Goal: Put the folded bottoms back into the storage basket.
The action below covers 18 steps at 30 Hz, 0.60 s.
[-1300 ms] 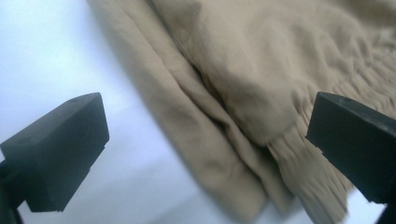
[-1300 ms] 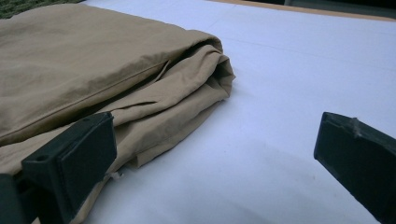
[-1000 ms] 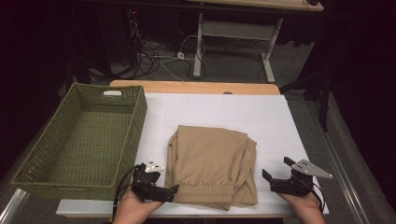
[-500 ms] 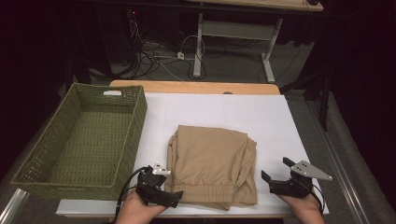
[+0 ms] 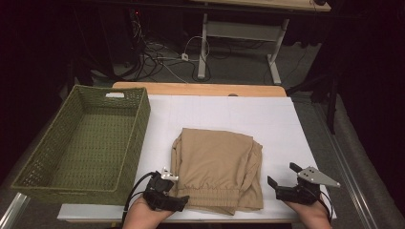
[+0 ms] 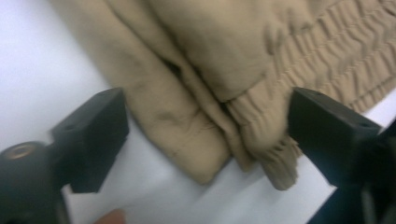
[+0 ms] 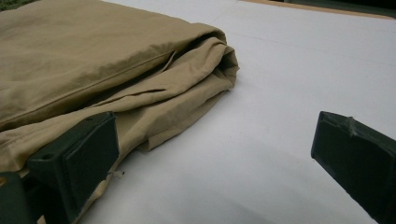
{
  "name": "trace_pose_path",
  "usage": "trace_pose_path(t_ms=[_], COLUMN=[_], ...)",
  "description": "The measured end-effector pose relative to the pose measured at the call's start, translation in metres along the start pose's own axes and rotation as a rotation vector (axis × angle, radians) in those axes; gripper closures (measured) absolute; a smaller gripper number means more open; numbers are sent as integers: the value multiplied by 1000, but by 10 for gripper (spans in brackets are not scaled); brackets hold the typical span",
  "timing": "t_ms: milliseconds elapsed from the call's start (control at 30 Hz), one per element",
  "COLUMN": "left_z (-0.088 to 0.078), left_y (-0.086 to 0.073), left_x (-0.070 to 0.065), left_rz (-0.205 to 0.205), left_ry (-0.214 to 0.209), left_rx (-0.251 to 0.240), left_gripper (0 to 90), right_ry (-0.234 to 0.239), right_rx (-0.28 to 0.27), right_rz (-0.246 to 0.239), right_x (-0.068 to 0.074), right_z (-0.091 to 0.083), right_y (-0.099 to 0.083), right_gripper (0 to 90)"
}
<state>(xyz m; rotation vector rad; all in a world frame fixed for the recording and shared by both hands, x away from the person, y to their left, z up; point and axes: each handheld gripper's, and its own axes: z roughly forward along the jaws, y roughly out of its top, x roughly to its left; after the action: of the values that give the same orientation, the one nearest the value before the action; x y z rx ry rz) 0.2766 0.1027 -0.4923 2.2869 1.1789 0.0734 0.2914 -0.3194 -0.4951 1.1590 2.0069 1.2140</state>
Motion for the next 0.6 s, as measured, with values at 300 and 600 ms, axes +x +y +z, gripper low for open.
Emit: trace_pose_path(t_ms=[300,600], left_z=[1,0], left_y=[-3,3], left_x=[-5,-4], left_rz=[46,67], left_ry=[-33,-61], left_rx=[-50,-26], left_gripper=[364,458], right_ry=[-4,-26], right_rx=[1,5], right_rz=[-4,11], right_x=[-1,-3], right_z=[0,-6], right_y=[-1,-4], right_gripper=[25,26])
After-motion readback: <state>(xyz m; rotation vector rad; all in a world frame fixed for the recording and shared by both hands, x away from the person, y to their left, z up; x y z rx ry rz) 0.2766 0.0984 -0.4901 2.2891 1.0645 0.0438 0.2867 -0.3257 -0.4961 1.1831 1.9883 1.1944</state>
